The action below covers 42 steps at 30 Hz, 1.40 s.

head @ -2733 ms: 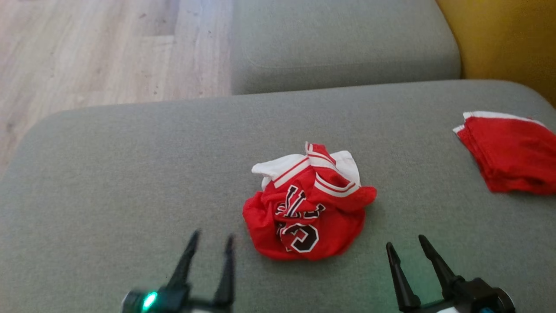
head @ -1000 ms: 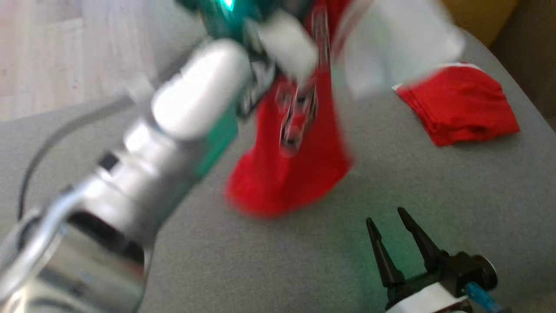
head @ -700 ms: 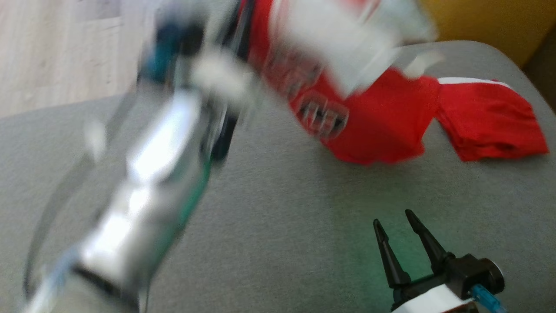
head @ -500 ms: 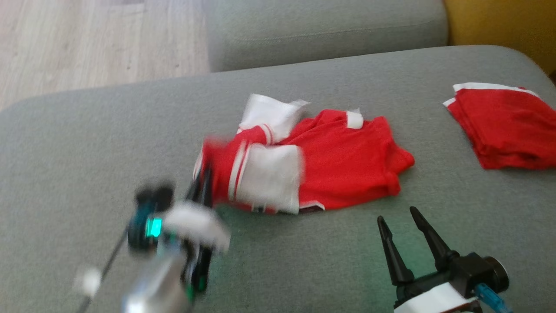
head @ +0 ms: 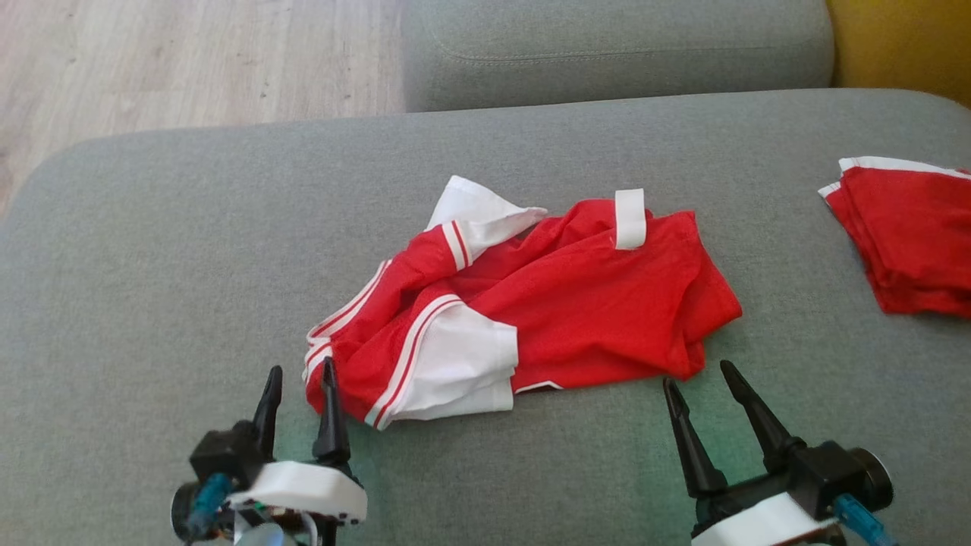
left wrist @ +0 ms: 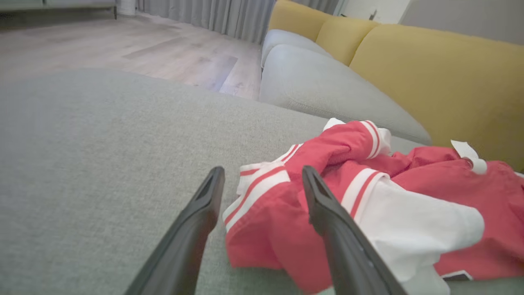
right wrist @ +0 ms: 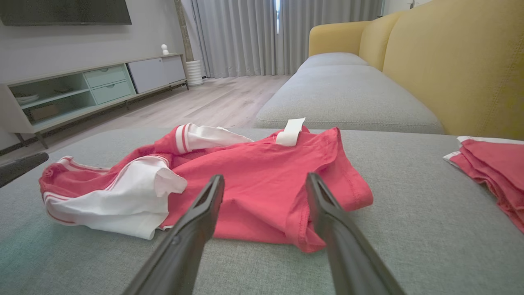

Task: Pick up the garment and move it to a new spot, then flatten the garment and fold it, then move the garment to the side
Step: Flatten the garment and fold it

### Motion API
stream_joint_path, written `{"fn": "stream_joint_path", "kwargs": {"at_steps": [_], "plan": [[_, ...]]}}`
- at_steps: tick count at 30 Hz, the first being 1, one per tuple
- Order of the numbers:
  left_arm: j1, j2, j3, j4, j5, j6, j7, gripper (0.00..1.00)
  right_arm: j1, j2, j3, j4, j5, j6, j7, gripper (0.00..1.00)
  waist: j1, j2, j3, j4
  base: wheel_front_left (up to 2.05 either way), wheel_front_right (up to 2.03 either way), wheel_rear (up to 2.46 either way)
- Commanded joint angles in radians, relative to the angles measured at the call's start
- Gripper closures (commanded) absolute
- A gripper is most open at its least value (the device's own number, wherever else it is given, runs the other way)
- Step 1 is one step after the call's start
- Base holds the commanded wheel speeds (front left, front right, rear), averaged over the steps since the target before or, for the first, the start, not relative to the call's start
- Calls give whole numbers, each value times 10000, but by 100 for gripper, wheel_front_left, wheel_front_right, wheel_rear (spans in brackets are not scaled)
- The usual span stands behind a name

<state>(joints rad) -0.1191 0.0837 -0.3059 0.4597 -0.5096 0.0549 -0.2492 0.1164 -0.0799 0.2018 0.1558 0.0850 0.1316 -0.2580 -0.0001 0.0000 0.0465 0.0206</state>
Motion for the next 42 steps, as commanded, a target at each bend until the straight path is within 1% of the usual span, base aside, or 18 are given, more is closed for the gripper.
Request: {"fn": "stream_joint_path", "kwargs": {"at_steps": [1,3,5,10,14,17,20,21,26,29,32,34,37,38,40,41,42], "plan": [[-319,71,413,-538,482,130,-124,0,-213,-173,238,-305,-48,-9,-38,0,1,0,2,16,0,0,0],[-261,120,282,-822,1194,264,-124,0,-207,-179,241,-314,-41,-9,-38,0,1,0,9,39,0,0,0],[-250,165,-48,-1034,1846,312,-125,0,-198,-187,279,-303,-40,-9,-38,0,1,0,19,27,0,0,0],[-545,273,-1314,-1073,3328,330,-22,0,-222,-205,308,-315,-18,-9,-38,0,1,0,100,13,0,0,0],[-1061,186,-2454,-860,4287,124,433,0,-293,-260,332,-315,-1,-9,-38,0,1,0,204,-23,0,0,0],[-1519,54,-3237,-454,4770,-220,786,0,-350,-297,331,-337,5,-9,-38,0,1,0,327,-43,0,0,0],[-1982,-140,-3734,175,4749,-634,1194,0,-434,-329,406,-335,8,-9,-38,0,1,0,461,-110,0,0,0],[-2159,-185,-3804,408,4722,-658,1302,0,-480,-339,451,-329,13,-9,-38,0,1,0,509,-160,0,0,0],[-3005,-298,-3820,1480,4476,-354,1574,0,-691,-385,568,-316,61,-9,-38,0,1,0,760,-432,0,0,0],[-3252,-314,-3824,1852,4325,-302,1489,0,-711,-405,575,-309,76,-9,-38,0,1,0,821,-515,0,0,0],[-3558,-325,-3802,2371,4092,-218,1283,0,-720,-433,585,-288,102,-9,-38,0,1,0,862,-621,0,0,0],[-3745,-329,-3744,2604,3968,-39,1022,0,-715,-450,571,-281,112,-9,-38,0,1,0,856,-661,0,0,0],[-3911,-331,-3738,2831,3684,106,732,0,-681,-463,550,-271,116,-9,-38,0,1,0,801,-674,0,0,0],[-3964,-332,-3740,2916,3601,134,667,24,-665,-467,542,-264,110,-9,-38,0,1,0,773,-664,0,0,0],[-4051,-332,-3725,3058,3428,160,535,95,-631,-475,549,-253,91,-9,-38,0,1,0,706,-642,0,0,0],[-4096,-332,-3736,3125,3355,142,488,100,-620,-476,551,-251,83,-9,-38,0,1,0,680,-623,0,0,0],[-4130,-333,-3734,3175,3258,114,442,100,-606,-476,545,-253,79,-9,-38,0,1,0,651,-594,0,0,0]]}}
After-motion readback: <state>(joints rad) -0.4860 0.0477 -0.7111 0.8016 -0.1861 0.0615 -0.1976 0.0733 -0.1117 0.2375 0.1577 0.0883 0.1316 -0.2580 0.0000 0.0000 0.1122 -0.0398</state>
